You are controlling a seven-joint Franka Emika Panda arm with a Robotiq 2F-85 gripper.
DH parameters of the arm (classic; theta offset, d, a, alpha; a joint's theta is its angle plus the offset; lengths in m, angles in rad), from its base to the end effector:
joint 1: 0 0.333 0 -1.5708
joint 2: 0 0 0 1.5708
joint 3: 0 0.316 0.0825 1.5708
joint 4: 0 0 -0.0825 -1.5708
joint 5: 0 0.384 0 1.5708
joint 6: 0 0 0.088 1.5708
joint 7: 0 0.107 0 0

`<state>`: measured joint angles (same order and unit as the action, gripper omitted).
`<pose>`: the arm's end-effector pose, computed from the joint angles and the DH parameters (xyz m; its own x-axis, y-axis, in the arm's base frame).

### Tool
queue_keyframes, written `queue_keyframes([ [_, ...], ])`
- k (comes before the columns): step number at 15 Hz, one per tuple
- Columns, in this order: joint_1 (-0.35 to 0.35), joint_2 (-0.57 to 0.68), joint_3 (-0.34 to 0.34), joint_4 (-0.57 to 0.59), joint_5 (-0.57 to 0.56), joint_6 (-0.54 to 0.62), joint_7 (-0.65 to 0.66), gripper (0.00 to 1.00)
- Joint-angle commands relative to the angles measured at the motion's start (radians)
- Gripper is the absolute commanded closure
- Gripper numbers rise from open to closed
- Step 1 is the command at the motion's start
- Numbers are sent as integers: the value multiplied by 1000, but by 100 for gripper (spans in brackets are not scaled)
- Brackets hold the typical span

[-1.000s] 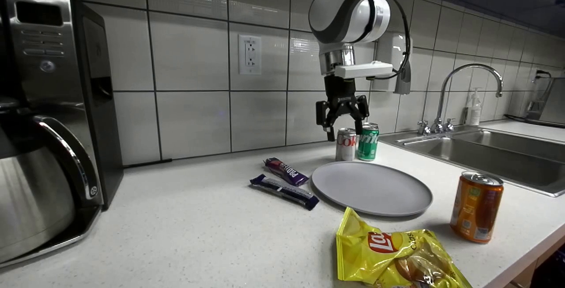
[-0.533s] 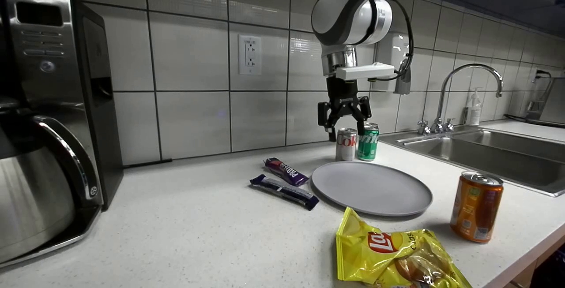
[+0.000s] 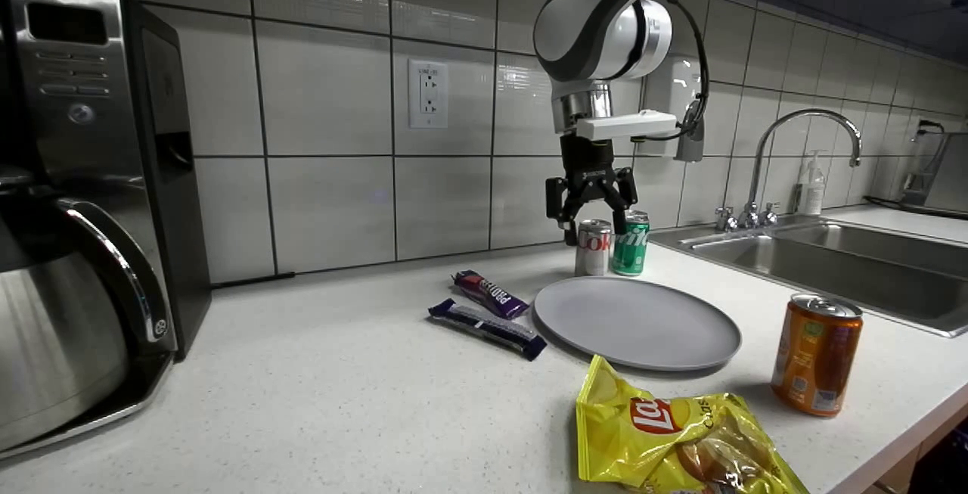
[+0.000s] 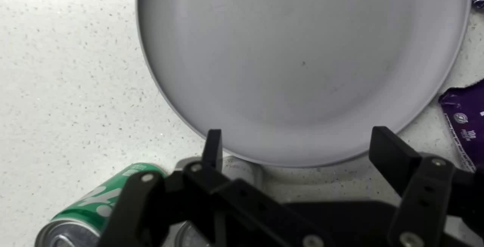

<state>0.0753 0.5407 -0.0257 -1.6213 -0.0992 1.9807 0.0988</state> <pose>0.6651 0.0287 0.2953 0.9851 -0.0087 -0.1720 0.0109 -0.9935 0.1129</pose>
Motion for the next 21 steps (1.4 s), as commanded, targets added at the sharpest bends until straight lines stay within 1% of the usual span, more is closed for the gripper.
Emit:
queue_keyframes([
  [1, -7, 3, -7, 15, -16, 3, 11, 0],
  [10, -28, 30, -31, 58, -23, -9, -7, 0],
  [21, -49, 128, -36, 196, -30, -22, -36, 0],
])
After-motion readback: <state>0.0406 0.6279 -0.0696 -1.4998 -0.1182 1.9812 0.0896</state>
